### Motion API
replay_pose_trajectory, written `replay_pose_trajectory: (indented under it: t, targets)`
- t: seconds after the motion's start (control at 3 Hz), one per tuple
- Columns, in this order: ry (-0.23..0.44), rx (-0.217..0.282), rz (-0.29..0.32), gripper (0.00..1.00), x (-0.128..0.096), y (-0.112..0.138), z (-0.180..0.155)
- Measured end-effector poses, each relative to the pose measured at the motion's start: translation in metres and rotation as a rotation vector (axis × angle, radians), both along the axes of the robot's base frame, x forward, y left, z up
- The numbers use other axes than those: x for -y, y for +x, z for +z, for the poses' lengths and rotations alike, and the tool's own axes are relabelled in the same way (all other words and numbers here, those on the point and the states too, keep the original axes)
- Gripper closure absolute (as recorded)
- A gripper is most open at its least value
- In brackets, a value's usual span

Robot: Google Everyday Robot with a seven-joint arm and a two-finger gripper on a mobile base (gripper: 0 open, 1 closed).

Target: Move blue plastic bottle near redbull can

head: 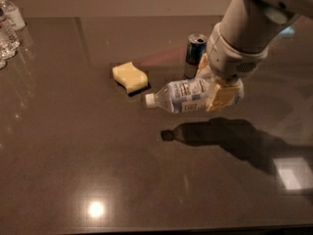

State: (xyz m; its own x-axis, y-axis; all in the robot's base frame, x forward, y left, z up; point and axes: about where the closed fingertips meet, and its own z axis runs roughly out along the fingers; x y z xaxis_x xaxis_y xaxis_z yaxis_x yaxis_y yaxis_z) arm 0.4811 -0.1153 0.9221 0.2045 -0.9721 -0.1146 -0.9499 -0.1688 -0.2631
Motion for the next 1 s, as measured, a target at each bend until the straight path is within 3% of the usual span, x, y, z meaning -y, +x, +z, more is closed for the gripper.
replay_pose_trajectory:
  t: [0.33,1.0]
  targets:
    - [0.011,0.032,-0.021,1.00,0.021,0.038,0.005]
    - [0.032,0.046,-0.024,1.00,0.047,0.075,-0.016]
